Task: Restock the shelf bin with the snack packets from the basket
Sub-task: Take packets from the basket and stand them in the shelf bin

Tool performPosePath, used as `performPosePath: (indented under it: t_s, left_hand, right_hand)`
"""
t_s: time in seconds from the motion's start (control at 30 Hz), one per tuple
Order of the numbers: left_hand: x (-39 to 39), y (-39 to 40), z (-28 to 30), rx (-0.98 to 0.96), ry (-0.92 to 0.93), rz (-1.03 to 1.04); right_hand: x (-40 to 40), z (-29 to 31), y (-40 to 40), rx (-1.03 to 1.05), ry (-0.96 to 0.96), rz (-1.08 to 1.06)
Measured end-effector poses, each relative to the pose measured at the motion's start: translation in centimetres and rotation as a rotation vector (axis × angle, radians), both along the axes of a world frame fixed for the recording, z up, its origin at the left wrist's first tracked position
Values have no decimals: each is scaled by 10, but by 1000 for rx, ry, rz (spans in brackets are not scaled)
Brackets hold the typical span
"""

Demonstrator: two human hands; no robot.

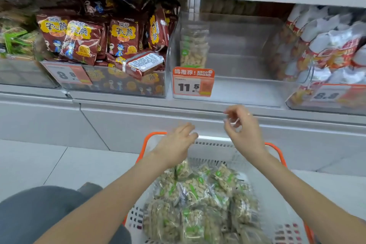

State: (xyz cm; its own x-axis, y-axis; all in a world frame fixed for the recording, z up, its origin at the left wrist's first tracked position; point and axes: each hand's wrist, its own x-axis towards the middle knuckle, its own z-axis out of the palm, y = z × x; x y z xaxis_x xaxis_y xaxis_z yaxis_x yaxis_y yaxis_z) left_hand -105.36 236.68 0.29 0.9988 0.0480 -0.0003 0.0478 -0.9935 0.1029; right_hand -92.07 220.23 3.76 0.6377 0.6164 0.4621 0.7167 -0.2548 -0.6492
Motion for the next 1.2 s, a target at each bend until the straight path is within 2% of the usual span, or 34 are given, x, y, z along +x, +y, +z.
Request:
performPosePath:
  t_s: [0.07,0.2,0.27,0.33,0.43,0.53,0.67,0.8,0.9,1.03,1.13,1.2]
  left_hand:
    - [-12,-2,-34,-85,231,145]
    - [-33,-19,-99,-285,493,337]
    - [-36,-30,-122,-407,572,419]
    - [-33,-39,-139,-499,604,553]
    - [-27,-42,-160,-601,633,756]
    - [-18,-45,-167,-653,582,839]
    - [-9,-59,-168,-708,373,845]
    - [-9,-56,-158,-932,313,852]
    - [-9,-42,-136,-1137,279,873]
    - [1,-24,-86,-1543,194,962]
    - [10,-18,-33,-1647,109,851]
    - [14,-17,1,-1808,52,795]
  right_hand:
    - [-10,-49,-19,-211,167,13]
    - [-25,-136,-52,-715,483,54]
    - [-29,-170,-60,-890,494,60]
    - [-29,-193,-61,-963,443,-1]
    - [-21,-215,-59,-963,460,-161]
    - [-11,-232,-57,-944,665,-241]
    - [-8,-238,-56,-998,558,-300]
    - [-4,-219,-55,-1087,610,-316]
    - [8,-192,-61,-948,681,-254]
    - [21,-123,-70,-876,706,-83]
    - [23,-67,-68,-746,624,-72]
    - [20,-30,-65,-597,547,-92]
